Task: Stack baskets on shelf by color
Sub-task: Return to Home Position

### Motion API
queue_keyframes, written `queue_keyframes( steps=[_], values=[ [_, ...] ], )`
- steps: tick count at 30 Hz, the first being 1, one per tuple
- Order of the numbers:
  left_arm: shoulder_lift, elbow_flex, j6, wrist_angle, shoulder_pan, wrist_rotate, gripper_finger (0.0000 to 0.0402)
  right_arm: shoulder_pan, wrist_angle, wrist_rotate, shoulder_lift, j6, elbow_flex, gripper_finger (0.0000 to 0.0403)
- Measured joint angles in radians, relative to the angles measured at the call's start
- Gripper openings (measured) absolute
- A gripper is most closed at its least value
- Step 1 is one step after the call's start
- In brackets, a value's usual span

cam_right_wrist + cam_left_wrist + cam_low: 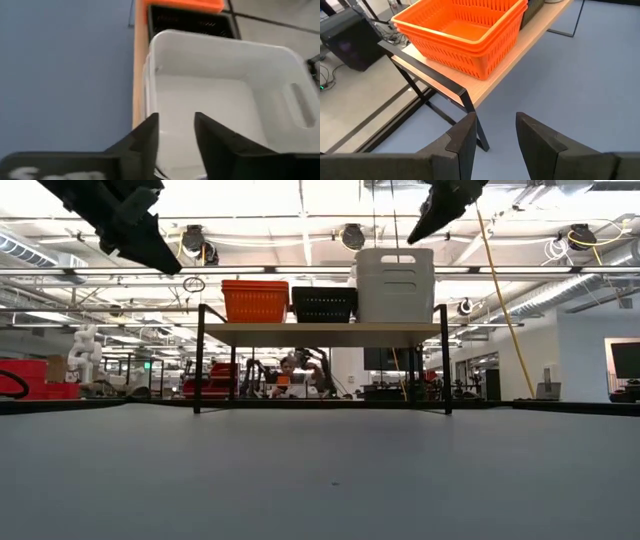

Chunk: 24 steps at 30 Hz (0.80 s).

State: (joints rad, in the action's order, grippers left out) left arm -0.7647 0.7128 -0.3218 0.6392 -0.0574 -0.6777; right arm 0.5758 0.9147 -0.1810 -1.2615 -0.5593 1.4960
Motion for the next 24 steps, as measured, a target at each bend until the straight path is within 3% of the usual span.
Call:
queue_keyframes(
  steps=[3, 7, 10, 14, 19, 22, 24],
  values=[
    [0.011, 0.0, 0.018, -0.001, 0.0, 0.02, 0.014, -0.019, -0.023, 0.035, 0.035, 0.066, 0.0, 0.0153],
    [0.043, 0.0, 0.061, -0.023, 0.0, 0.031, 0.014, -0.081, -0.072, 0.224, 0.087, 0.24, -0.005, 0.0174],
    [0.083, 0.0, 0.128, -0.073, -0.01, 0.035, 0.014, -0.17, -0.169, 0.205, 0.136, 0.308, -0.067, 0.017],
    [0.139, -0.04, 0.219, -0.241, -0.071, 0.06, 0.014, -0.342, -0.524, 0.126, 0.208, 0.418, -0.266, 0.0155],
    [0.159, -0.207, 0.43, -0.626, -0.121, 0.217, 0.014, -0.527, -1.121, 0.236, 0.226, 0.488, -0.611, 0.0137],
    [0.159, -0.25, 0.441, -0.697, -0.123, 0.24, 0.014, -0.572, -1.452, 0.206, 0.154, 0.525, -0.784, 0.0128],
    [0.164, -0.251, 0.405, -0.69, -0.118, 0.235, 0.014, -0.587, -1.518, 0.173, 0.114, 0.569, -0.853, 0.0122]
  ],
)
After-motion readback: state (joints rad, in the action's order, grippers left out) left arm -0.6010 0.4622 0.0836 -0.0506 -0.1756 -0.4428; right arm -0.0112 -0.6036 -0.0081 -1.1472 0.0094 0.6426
